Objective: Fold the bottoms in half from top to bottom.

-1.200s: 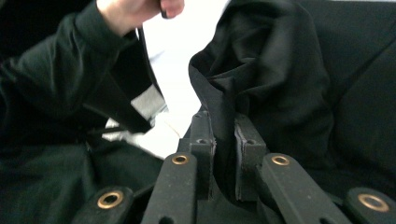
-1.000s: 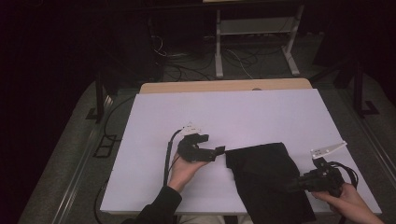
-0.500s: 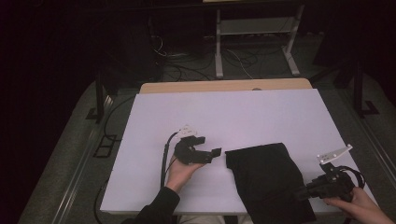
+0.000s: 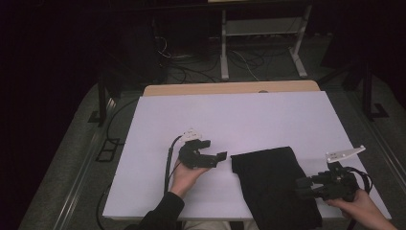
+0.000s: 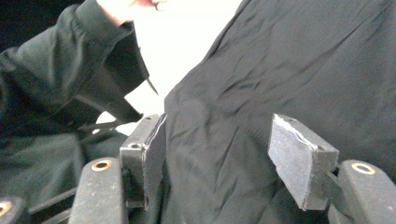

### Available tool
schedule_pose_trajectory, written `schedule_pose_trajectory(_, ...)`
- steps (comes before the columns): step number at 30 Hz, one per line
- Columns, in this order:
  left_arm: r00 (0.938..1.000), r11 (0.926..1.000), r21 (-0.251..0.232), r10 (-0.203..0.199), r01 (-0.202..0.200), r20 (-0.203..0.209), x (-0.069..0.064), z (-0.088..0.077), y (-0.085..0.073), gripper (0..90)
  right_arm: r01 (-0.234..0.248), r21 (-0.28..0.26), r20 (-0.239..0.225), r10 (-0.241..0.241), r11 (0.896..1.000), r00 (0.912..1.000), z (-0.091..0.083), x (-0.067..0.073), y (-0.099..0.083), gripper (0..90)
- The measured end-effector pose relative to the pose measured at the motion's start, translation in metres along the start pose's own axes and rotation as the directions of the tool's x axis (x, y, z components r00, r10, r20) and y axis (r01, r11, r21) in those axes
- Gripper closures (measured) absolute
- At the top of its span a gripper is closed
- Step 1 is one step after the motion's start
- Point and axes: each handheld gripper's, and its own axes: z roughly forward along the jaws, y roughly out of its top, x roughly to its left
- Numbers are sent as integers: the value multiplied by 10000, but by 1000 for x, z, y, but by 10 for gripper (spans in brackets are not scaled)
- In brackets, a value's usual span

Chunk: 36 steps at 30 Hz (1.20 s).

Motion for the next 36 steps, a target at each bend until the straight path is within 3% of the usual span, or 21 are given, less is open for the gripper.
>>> schedule_pose_trajectory(8,9997,9999,135,7,-10,236,-4,6,0,97,52,-402,1208,-3,9992,9927,5,-6,14,152)
schedule_pose_trajectory(13,9996,9999,139,-71,67,269,-6,7,0,76,236,-711,1592,-120,9972,9872,1,-9,21,122)
schedule_pose_trajectory(19,9993,9995,240,-189,181,316,-6,10,2,44,376,-648,2102,-231,9972,9774,0,-13,31,6)
schedule_pose_trajectory(36,9986,9966,810,-219,180,483,-11,29,4,15,434,-626,2754,-246,9971,9610,3,-40,64,0)
